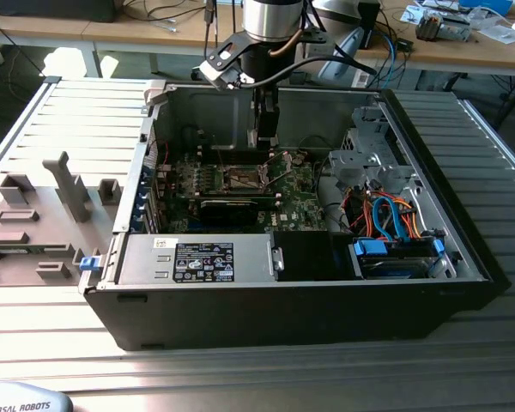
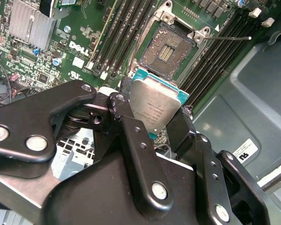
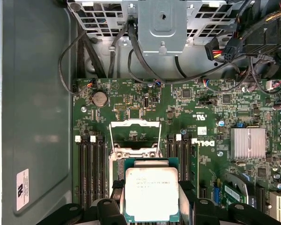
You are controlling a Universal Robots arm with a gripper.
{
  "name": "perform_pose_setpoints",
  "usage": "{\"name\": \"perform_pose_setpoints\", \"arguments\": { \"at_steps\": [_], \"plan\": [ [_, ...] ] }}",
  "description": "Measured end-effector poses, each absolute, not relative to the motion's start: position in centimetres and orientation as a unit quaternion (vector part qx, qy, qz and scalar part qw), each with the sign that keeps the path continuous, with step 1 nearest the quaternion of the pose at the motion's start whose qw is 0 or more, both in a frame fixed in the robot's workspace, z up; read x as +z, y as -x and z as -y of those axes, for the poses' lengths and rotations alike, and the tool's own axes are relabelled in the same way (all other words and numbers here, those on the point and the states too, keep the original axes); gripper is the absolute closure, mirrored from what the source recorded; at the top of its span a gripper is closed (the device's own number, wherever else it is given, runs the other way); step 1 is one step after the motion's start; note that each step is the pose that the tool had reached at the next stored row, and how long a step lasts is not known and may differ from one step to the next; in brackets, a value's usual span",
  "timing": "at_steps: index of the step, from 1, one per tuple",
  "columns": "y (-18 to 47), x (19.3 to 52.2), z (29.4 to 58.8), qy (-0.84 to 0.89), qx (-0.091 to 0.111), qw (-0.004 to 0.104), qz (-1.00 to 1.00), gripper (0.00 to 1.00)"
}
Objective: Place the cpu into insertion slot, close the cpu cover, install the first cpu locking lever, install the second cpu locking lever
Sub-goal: 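Place the cpu into insertion slot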
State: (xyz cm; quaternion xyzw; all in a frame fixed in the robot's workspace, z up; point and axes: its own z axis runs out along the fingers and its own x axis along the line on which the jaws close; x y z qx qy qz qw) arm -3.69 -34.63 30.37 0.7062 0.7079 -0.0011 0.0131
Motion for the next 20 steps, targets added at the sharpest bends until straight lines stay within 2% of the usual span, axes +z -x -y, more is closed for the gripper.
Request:
{"name": "perform_pose_setpoints", "arguments": {
  "at_steps": [20],
  "plan": [
    [3.69, 29.76, 34.63, -0.706, -0.001, 0.013, -0.708, 0.46]
  ]
}}
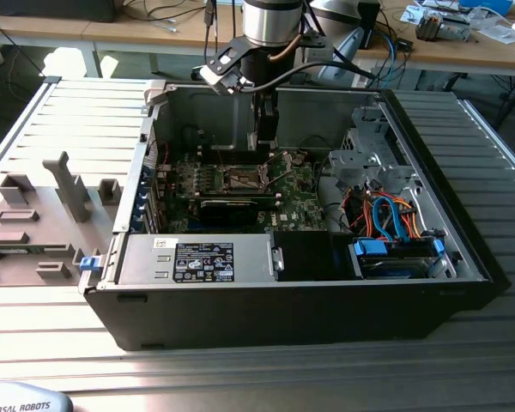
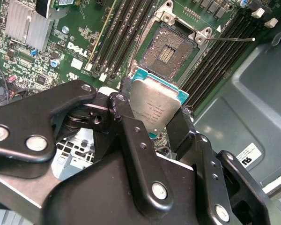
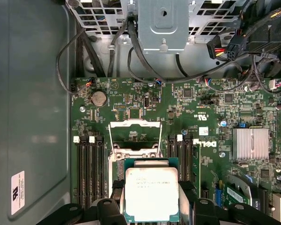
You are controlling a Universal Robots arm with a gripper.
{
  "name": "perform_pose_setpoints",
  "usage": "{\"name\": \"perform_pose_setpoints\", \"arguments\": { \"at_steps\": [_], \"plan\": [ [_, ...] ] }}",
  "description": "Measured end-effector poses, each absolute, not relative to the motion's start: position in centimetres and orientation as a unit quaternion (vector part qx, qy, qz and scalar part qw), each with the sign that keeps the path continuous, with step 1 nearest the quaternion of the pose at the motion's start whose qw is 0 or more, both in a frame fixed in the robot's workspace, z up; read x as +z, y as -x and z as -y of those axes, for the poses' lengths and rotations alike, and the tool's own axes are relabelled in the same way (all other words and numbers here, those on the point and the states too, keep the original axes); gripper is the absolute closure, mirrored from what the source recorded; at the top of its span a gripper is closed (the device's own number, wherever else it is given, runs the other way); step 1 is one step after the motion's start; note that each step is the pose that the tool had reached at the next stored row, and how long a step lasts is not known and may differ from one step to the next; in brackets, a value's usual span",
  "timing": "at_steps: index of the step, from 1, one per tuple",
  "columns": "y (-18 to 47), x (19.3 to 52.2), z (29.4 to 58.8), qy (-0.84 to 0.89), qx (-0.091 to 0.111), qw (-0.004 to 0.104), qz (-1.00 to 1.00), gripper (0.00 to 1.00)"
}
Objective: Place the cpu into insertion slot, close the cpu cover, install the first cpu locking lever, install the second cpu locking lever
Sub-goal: 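Place the cpu into insertion slot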
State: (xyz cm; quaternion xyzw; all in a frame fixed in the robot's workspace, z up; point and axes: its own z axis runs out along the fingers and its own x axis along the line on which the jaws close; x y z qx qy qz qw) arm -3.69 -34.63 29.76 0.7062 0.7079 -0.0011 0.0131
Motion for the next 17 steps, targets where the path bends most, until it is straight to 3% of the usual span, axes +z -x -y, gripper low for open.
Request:
{"name": "perform_pose_setpoints", "arguments": {
  "at_steps": [17],
  "plan": [
    [3.7, 28.87, 34.63, -0.706, -0.002, 0.014, -0.708, 0.46]
  ]
}}
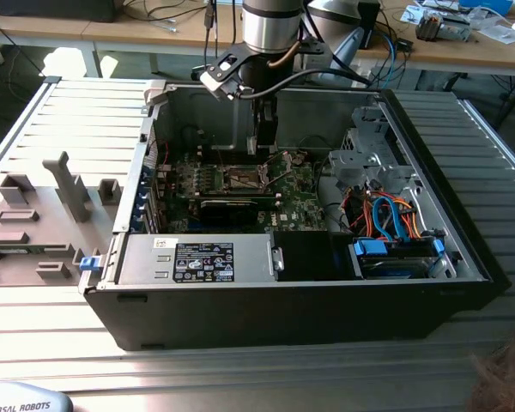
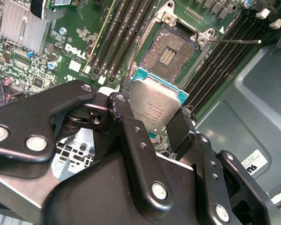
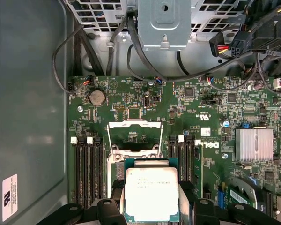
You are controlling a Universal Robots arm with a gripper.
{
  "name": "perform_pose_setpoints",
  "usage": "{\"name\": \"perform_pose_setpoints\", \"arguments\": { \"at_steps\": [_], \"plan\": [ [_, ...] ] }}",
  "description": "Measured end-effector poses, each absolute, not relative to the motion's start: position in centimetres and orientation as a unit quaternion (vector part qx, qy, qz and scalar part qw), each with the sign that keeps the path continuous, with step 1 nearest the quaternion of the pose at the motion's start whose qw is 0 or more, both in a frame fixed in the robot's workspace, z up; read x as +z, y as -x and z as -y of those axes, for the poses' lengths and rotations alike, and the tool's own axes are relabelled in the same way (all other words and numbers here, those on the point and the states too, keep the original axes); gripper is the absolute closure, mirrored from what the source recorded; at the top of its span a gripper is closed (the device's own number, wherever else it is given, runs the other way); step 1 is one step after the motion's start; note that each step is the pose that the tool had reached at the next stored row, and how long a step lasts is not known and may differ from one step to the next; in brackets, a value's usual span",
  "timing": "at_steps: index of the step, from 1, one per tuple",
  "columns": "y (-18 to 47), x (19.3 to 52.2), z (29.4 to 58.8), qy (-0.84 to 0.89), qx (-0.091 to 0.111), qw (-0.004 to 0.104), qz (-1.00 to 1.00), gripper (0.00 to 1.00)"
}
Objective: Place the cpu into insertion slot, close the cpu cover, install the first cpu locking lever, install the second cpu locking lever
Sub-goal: 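Place the cpu into insertion slot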
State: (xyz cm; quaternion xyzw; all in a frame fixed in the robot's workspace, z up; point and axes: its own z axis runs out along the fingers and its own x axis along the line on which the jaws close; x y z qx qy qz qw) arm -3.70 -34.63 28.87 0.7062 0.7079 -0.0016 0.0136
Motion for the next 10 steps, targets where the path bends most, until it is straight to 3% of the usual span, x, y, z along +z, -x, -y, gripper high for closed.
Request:
{"name": "perform_pose_setpoints", "arguments": {
  "at_steps": [10],
  "plan": [
    [3.7, 28.67, 34.63, -0.706, -0.002, 0.014, -0.708, 0.46]
  ]
}}
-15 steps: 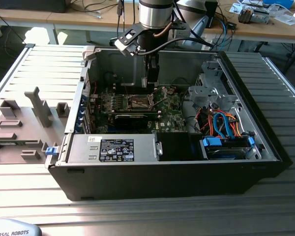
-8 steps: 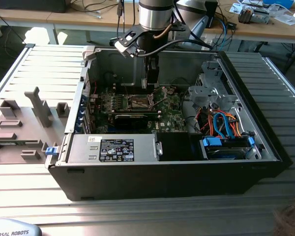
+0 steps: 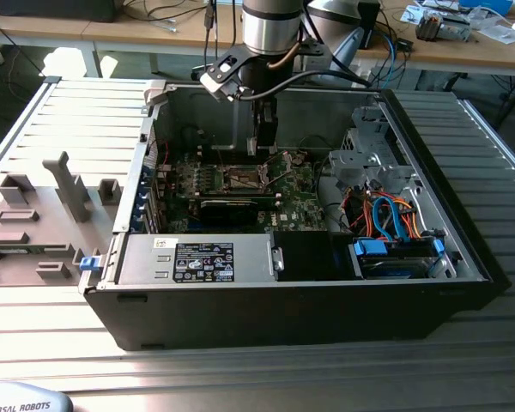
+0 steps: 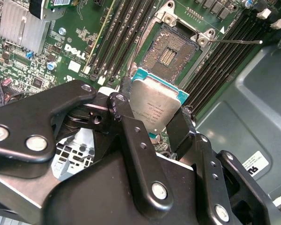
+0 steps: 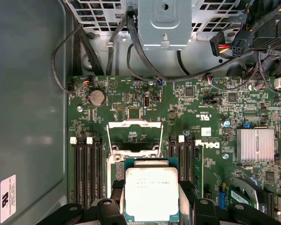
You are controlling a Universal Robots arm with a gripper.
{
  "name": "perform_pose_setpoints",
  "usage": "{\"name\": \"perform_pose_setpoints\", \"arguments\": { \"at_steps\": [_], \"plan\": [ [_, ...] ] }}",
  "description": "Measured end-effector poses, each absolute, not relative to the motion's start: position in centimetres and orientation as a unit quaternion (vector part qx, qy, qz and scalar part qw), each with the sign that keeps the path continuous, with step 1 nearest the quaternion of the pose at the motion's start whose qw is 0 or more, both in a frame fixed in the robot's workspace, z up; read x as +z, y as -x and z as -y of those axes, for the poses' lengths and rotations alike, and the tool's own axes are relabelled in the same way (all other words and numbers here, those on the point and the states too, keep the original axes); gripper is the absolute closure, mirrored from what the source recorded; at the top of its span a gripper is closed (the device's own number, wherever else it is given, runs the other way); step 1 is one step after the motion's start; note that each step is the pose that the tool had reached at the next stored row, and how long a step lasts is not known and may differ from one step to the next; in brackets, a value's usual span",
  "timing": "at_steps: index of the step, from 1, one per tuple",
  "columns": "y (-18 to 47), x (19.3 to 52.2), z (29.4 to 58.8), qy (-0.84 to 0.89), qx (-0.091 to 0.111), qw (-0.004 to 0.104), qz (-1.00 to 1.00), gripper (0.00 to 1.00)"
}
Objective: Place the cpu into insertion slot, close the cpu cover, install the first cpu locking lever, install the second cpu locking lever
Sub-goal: 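Place the cpu into insertion slot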
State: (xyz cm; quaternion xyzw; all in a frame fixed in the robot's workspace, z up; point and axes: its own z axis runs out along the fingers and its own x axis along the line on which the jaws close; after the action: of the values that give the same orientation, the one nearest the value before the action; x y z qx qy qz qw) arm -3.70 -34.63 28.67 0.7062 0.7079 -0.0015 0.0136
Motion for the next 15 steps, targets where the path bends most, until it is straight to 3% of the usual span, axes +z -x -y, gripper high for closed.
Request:
{"name": "perform_pose_setpoints", "arguments": {
  "at_steps": [15],
  "plan": [
    [3.7, 28.26, 34.63, -0.706, -0.002, 0.014, -0.708, 0.46]
  ]
}}
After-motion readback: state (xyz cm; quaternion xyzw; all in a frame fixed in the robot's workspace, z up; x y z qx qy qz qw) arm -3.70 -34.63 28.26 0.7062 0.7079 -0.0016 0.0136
